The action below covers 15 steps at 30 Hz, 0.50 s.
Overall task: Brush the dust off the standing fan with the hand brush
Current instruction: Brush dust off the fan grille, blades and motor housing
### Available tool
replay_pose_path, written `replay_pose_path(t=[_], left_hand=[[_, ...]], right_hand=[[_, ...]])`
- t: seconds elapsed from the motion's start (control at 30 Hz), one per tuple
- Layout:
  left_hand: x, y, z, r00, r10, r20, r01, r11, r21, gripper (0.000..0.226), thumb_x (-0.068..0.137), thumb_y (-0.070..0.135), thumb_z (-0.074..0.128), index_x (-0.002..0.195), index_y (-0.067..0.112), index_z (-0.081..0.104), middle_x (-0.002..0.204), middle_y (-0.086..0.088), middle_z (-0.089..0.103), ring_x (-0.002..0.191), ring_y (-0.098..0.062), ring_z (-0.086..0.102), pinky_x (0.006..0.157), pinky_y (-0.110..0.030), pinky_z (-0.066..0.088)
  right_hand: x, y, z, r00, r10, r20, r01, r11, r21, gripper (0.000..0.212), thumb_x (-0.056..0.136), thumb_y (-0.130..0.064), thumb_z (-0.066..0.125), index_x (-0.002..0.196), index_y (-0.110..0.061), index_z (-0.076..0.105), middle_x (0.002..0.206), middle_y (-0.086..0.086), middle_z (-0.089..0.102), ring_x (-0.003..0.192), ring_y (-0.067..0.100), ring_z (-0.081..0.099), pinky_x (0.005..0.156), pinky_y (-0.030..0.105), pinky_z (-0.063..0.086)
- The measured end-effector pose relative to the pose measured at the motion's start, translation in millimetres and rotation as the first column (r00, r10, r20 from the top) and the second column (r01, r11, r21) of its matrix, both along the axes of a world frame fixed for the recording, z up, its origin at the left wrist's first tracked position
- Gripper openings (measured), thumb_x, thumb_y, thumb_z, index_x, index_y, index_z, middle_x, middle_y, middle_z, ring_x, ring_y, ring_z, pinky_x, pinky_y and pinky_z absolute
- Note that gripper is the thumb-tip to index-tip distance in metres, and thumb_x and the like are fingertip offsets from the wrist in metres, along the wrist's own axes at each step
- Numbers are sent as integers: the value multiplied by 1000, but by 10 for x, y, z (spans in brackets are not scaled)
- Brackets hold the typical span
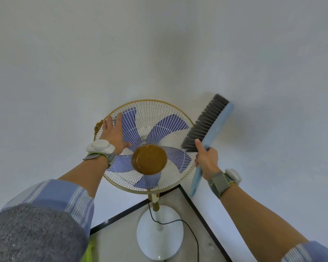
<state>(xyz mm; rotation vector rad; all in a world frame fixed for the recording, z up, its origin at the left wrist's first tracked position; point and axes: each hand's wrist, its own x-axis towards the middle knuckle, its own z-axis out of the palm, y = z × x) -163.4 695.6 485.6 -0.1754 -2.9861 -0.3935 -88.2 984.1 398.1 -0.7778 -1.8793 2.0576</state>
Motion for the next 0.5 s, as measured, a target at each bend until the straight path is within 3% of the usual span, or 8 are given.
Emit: replay_pose_path(t=[0.17, 0.3, 0.4, 0.5], left_hand=[[2, -14, -20, 1000, -3, -24, 4, 1000, 18, 122, 74, 34, 83, 156, 24, -8, 162, -20, -3, 149, -40, -3, 117, -54, 17], [22, -25, -30, 999, -4, -34, 4, 1000, 12, 122, 75, 35, 82, 156, 24, -8, 162, -20, -4, 149, -41, -3, 117, -54, 18], [28, -45, -37, 999, -17, -36, 18, 1000, 8, 122, 75, 37, 82, 155, 25, -9, 161, -20, -4, 149, -41, -3, 116, -55, 20], [53, -33, -41, 999, -13, -41, 13, 1000, -7, 122, 75, 39, 81, 155, 25, -10, 161, -20, -4, 149, -41, -2, 114, -55, 24]], right_hand=[[105, -206, 204, 984, 162, -76, -162, 987, 14, 40, 95, -52, 52, 90, -13, 48, 58, -2, 43, 47, 13, 40, 49, 32, 40], [236, -219, -14, 964, 266, 17, -266, 956, 125, 54, 89, -59, 57, 100, -7, 50, 64, -2, 47, 47, 11, 42, 47, 30, 41], [351, -30, -167, 967, 201, 154, -238, 930, 280, 86, 66, -84, 58, 105, -8, 55, 71, -2, 52, 54, 15, 47, 57, 33, 44], [399, 98, -61, 975, 83, 204, -156, 915, 373, 77, 70, -83, 54, 95, -9, 57, 76, 7, 62, 62, 26, 58, 60, 42, 51]])
